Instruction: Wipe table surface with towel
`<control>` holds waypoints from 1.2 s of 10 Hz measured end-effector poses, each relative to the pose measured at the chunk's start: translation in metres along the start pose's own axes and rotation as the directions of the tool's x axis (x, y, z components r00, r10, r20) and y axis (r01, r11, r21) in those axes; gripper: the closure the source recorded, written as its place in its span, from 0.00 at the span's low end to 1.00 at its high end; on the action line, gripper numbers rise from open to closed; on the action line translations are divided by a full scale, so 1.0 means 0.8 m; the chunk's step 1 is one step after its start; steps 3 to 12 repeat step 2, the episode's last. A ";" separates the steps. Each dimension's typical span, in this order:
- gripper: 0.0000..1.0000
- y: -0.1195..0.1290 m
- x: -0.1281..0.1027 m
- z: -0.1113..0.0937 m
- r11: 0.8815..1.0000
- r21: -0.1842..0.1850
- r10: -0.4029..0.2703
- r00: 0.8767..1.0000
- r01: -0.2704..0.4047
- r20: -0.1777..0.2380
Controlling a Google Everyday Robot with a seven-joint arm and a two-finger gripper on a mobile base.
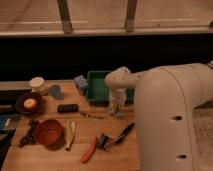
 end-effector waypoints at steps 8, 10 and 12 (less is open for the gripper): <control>1.00 0.019 0.030 -0.015 1.000 -0.011 -0.020 1.000 0.020 0.013; 1.00 0.019 0.030 -0.015 1.000 -0.011 -0.020 1.000 0.020 0.013; 1.00 0.019 0.030 -0.015 1.000 -0.011 -0.020 1.000 0.020 0.013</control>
